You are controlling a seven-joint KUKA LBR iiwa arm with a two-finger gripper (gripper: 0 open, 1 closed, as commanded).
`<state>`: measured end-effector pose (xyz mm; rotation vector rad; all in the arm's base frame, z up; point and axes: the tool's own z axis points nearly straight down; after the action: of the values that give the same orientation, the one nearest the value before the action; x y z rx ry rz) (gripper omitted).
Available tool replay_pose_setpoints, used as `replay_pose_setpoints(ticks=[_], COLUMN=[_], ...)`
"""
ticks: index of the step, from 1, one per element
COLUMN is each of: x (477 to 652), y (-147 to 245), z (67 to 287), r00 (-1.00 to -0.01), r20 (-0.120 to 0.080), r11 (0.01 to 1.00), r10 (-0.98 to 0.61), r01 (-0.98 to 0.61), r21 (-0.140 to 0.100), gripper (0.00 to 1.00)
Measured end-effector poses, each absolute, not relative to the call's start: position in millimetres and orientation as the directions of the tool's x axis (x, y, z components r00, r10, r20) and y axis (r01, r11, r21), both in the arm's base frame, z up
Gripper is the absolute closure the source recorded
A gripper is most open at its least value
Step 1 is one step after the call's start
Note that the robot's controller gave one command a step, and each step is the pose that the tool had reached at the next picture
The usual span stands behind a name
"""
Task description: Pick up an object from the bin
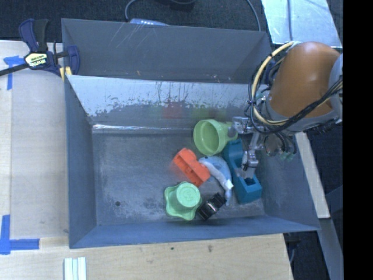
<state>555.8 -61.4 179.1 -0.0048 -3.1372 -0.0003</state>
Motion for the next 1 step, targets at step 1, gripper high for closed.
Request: replay_pose_setpoints(ticks=[1], x=[557.2], y=[-61.2], z=[183.9], r00=[-1.0], r20=[-0.003], r11=[1.0], r10=[0.002], r01=[0.002], r21=[-0.001], gripper=[0.0])
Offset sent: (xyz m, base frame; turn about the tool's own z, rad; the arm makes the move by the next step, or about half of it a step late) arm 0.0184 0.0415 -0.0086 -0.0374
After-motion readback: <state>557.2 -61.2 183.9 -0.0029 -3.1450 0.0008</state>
